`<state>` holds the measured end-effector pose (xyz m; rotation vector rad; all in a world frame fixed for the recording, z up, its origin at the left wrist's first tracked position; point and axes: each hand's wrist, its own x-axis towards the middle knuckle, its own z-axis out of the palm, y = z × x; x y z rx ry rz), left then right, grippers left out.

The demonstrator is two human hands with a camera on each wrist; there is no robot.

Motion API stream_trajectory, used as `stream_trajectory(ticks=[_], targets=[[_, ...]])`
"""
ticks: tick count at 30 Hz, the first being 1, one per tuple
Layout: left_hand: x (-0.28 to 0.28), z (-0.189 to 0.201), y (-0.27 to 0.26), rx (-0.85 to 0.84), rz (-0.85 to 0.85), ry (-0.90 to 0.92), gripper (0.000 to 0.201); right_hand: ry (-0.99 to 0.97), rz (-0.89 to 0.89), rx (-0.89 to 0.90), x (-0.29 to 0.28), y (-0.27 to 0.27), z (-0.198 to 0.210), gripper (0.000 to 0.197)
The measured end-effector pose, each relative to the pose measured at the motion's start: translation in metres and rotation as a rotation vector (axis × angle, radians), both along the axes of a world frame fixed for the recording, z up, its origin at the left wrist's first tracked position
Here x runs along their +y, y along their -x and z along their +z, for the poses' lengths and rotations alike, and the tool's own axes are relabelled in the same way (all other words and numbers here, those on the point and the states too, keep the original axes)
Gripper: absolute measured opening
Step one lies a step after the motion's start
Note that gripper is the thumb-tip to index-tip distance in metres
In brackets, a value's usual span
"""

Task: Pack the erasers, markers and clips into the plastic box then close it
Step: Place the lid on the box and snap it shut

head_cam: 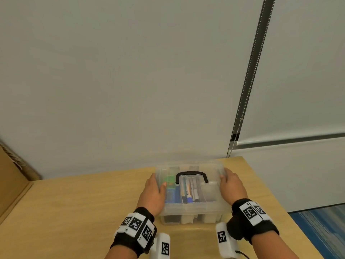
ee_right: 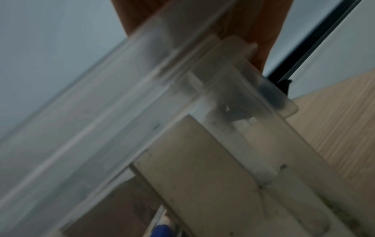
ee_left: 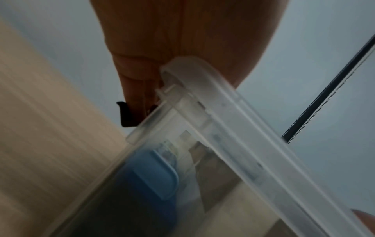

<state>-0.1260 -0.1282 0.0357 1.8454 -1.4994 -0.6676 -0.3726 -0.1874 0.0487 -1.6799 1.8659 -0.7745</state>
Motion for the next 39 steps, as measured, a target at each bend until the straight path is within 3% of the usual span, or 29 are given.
stream_trajectory(ticks=[5,12,14,17,19,22,24,30,32,34,37,39], targets=[[0.000,0.008,-0.012,-0.161,0.063,-0.047,0.056,0.003,0.038,0.101,-0.012,-0.017,0.003,0.035],[-0.003,0.010,-0.012,-0.320,0.140,-0.042,0.052,0.014,0.023,0.242,-0.017,-0.027,0.001,0.037],[-0.001,0.013,-0.010,-0.392,0.150,-0.031,0.054,-0.015,0.010,0.304,-0.015,-0.027,0.001,0.045],[0.005,0.016,-0.010,-0.453,0.151,-0.079,0.070,-0.151,0.036,0.174,-0.016,-0.026,0.000,0.074],[0.007,0.017,-0.009,-0.369,0.158,-0.127,0.086,-0.192,0.056,0.107,-0.016,-0.026,0.001,0.087],[0.008,0.015,-0.010,0.048,0.159,-0.190,0.107,-0.201,0.059,0.115,-0.015,-0.026,0.002,0.091],[0.008,0.015,-0.009,0.125,0.173,-0.211,0.116,-0.218,0.061,0.108,-0.016,-0.026,0.001,0.093],[0.014,0.027,-0.001,-0.330,0.199,-0.001,0.111,-0.229,0.062,0.086,-0.014,-0.026,0.002,0.093],[0.012,0.028,0.000,-0.216,0.200,-0.011,0.114,-0.229,0.060,0.089,-0.014,-0.026,0.002,0.092],[0.008,0.026,-0.004,0.026,0.236,-0.081,0.117,-0.225,0.059,0.095,-0.014,-0.027,0.002,0.092],[0.004,0.019,-0.011,0.328,0.260,-0.127,0.098,-0.222,0.057,0.113,-0.015,-0.027,0.002,0.094],[0.004,0.019,-0.012,0.392,0.257,-0.115,0.094,-0.221,0.054,0.123,-0.015,-0.028,0.003,0.094]])
